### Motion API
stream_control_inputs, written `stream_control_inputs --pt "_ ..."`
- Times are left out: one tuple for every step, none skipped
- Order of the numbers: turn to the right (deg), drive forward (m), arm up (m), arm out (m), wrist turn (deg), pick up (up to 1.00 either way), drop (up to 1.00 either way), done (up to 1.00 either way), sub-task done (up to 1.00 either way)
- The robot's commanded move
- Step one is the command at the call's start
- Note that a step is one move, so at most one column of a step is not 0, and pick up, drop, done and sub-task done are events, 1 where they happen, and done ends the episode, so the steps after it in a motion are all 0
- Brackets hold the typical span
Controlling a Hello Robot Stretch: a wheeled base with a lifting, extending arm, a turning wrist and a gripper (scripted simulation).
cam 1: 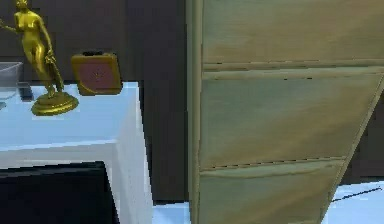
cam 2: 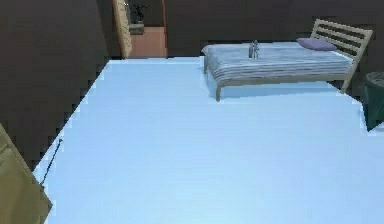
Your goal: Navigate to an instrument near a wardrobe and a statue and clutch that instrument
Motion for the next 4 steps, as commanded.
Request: stream_control_inputs --pt "-45.0 0.00 0.00 0.00 0.0 0.00 0.00 0.00 0.00" --pt "-45.0 0.00 0.00 0.00 0.0 0.00 0.00 0.00 0.00" --pt "-21.0 0.00 0.00 0.00 0.0 0.00 0.00 0.00 0.00" --pt "-3.0 0.00 0.00 0.00 0.0 0.00 0.00 0.00 0.00"
